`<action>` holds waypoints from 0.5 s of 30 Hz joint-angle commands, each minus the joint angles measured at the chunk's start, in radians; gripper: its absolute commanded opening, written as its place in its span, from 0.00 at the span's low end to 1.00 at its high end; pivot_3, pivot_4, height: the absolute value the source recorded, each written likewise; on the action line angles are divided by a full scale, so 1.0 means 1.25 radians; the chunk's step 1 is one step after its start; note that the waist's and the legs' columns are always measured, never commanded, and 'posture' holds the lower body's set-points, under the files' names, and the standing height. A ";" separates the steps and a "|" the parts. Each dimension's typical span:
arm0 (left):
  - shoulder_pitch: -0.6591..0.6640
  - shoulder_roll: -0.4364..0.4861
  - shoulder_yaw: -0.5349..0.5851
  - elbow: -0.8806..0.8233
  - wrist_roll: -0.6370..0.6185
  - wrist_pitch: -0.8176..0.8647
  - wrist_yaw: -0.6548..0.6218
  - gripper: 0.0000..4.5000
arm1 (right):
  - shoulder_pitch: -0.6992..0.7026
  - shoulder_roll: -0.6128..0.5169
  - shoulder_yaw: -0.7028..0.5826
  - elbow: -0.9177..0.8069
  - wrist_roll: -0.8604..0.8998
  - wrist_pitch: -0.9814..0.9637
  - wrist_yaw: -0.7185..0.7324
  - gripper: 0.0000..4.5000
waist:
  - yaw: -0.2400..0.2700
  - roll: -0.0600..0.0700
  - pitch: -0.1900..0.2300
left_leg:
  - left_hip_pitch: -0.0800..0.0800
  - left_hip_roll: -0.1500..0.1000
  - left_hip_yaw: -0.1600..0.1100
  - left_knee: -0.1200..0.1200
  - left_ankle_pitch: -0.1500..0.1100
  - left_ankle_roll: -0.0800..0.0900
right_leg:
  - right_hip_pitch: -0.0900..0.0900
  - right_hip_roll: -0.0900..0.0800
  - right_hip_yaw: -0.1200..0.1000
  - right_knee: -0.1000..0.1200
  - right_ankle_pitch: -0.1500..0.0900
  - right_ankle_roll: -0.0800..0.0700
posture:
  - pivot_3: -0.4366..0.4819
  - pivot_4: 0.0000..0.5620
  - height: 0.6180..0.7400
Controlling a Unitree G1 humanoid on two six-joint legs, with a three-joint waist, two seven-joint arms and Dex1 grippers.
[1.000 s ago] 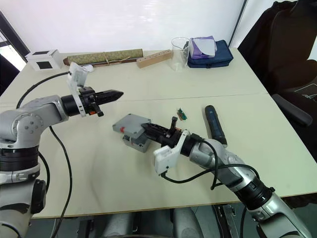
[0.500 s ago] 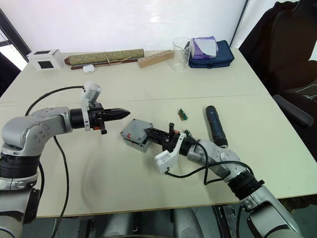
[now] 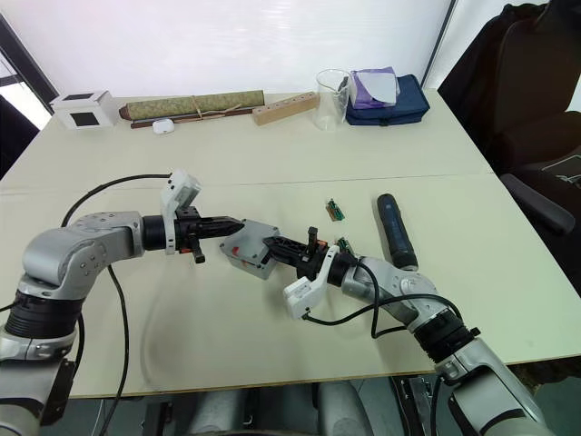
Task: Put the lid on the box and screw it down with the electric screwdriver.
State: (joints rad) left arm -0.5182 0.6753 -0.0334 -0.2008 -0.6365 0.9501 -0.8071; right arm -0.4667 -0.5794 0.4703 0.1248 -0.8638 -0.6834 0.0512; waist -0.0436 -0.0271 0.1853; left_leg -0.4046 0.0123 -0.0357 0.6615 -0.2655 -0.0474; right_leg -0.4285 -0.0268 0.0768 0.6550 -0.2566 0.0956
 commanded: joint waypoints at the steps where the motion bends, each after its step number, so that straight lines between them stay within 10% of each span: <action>1: 0.004 0.011 -0.016 -0.028 0.022 -0.029 -0.017 0.02 | 0.005 -0.005 0.000 0.001 -0.010 -0.011 -0.004 0.07 | 0.000 0.000 0.000 | 0.000 0.000 0.000 0.000 0.000 0.000 | 0.000 0.000 0.000 0.000 0.000 0.000 | 0.48 0.27 1.00; 8: 0.020 0.017 -0.081 -0.031 0.084 -0.069 -0.032 0.02 | 0.024 -0.007 0.002 0.004 -0.006 -0.012 -0.005 0.07 | 0.001 0.000 0.000 | 0.001 0.000 0.000 0.000 0.000 0.000 | 0.001 0.000 0.000 0.000 0.000 0.000 | 0.48 0.27 1.00; 15: 0.049 0.015 -0.145 -0.011 0.153 -0.099 -0.029 0.00 | 0.038 -0.007 -0.012 -0.010 0.000 -0.006 -0.002 0.66 | -0.001 0.000 -0.001 | 0.013 -0.001 0.000 -0.001 -0.001 0.001 | 0.013 0.000 0.001 -0.001 -0.001 -0.001 | 0.48 0.27 1.00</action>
State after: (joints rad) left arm -0.4859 0.6888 -0.1575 -0.2208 -0.4862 0.8175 -0.8442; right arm -0.4332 -0.5805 0.4562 0.1277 -0.8576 -0.6863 0.0421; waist -0.0445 -0.0271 0.1847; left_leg -0.3837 0.0118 -0.0352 0.6597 -0.2666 -0.0457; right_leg -0.4077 -0.0266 0.0776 0.6529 -0.2594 0.0924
